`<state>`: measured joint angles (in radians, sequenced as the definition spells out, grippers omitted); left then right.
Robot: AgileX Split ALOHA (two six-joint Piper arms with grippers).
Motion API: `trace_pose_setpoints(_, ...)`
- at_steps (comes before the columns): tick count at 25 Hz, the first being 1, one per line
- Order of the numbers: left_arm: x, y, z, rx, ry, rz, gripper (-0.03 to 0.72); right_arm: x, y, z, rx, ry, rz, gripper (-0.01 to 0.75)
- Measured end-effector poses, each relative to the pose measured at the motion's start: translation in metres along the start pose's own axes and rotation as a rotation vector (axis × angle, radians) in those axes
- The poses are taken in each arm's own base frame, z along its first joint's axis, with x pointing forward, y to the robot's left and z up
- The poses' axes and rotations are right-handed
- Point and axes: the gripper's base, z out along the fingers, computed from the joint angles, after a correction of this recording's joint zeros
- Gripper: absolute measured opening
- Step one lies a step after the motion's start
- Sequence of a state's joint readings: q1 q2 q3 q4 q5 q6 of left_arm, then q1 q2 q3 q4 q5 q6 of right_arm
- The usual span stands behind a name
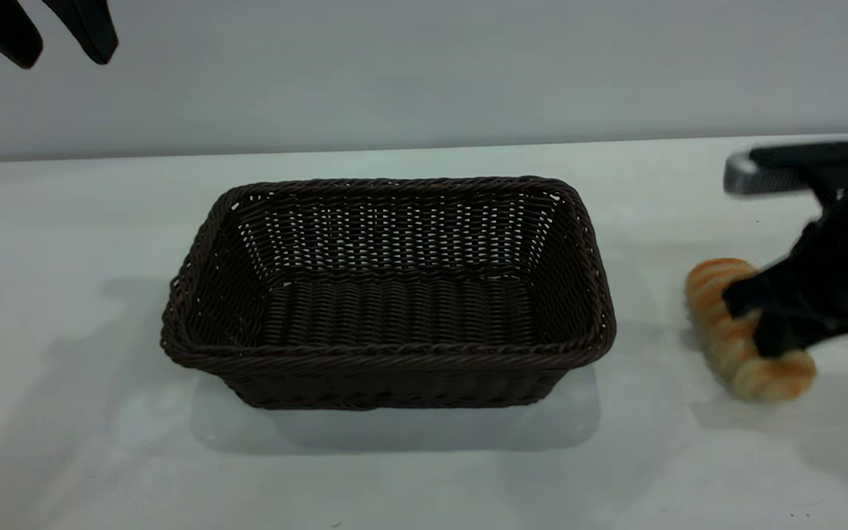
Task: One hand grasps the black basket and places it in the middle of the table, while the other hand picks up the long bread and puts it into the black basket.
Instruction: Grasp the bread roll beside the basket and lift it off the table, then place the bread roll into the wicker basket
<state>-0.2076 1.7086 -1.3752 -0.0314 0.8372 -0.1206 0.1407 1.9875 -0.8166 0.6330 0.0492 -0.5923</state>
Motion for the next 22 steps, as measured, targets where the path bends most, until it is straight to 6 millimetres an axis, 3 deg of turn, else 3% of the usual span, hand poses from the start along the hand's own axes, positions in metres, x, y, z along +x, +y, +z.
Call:
trace_pose_setpoints(7,0.0,0.0,0.0,0.0,0.003,0.0,0.557,-0.037,0.01,-0.068,-0.069,-0.182,0.024,0.031)
trace_pose_setpoints(11,0.0,0.0,0.0,0.0,0.003,0.0,0.557,-0.057,0.039,-0.093,-0.17,-0.229,-0.024,0.045)
trace_pose_setpoints(16,0.001,0.0,0.0,-0.001,0.009,0.0,0.557,-0.064,0.097,-0.1,-0.275,-0.258,-0.127,0.091)
trace_pose_setpoints(22,0.003,0.0,0.0,-0.004,0.035,0.001,0.557,-0.046,0.148,-0.085,-0.329,-0.225,-0.213,0.155)
